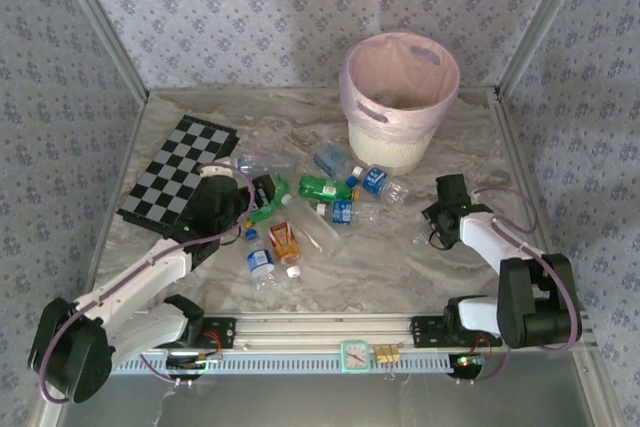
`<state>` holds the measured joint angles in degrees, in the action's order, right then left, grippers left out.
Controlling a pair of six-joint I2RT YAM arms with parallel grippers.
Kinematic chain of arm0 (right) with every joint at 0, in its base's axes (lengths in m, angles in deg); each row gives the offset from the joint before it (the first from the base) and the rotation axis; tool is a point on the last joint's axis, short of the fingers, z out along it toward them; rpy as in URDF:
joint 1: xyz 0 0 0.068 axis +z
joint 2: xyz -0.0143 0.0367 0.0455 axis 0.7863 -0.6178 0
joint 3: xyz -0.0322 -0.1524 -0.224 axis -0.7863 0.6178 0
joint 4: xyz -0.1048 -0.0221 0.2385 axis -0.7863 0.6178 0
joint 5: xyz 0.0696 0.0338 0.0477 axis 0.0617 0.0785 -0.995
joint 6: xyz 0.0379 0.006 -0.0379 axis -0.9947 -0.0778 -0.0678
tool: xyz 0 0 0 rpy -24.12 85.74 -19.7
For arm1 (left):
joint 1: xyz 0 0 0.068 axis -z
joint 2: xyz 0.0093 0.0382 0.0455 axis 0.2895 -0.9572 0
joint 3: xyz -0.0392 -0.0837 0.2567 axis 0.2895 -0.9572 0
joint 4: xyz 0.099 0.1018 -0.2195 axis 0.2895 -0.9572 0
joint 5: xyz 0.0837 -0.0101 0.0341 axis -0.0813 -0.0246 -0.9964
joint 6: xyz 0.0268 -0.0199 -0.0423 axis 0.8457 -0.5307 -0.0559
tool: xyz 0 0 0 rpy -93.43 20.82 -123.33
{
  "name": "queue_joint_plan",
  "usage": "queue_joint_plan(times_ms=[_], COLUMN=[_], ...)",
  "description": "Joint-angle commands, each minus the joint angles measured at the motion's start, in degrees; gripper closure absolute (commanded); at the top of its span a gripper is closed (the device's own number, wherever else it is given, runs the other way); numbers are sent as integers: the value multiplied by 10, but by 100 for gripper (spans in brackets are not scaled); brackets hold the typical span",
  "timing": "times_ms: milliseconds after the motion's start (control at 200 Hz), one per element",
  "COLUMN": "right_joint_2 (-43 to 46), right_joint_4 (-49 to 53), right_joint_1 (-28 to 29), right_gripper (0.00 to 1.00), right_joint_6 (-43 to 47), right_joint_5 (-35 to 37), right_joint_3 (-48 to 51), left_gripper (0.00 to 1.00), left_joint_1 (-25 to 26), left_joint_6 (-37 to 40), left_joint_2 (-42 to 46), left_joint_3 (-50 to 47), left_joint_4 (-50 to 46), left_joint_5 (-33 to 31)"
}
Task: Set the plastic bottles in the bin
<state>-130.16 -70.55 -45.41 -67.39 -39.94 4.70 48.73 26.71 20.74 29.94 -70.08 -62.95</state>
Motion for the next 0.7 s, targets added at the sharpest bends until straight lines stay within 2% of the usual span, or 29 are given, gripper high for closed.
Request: queue_joint_plan(times_ms=[0,190,380,515,695], right_joint_2=[39,149,252,250,188], right_joint_4=[-15,4,24,23,15], right_joint_1=[8,11,12,12,14], right_gripper=[46,52,58,58,58], right_joint_6=[28,119,186,227,264], right_joint_5=[-2,-38,-72,-115,-157], right_joint_3=[2,-12,-59,-133,-249], left_gripper=[0,0,0,0,0], left_joint_1=[-3,-3,-5,-7,-17], left_joint_6=[-17,-22,-10,5,10], left_joint_2=[44,112,139,125,69], left_joint_3=[-7,-9,8,3,-6], left_joint_4=[-45,-105,-163,-159,-100], left_joint_5=[9,12,31,37,56])
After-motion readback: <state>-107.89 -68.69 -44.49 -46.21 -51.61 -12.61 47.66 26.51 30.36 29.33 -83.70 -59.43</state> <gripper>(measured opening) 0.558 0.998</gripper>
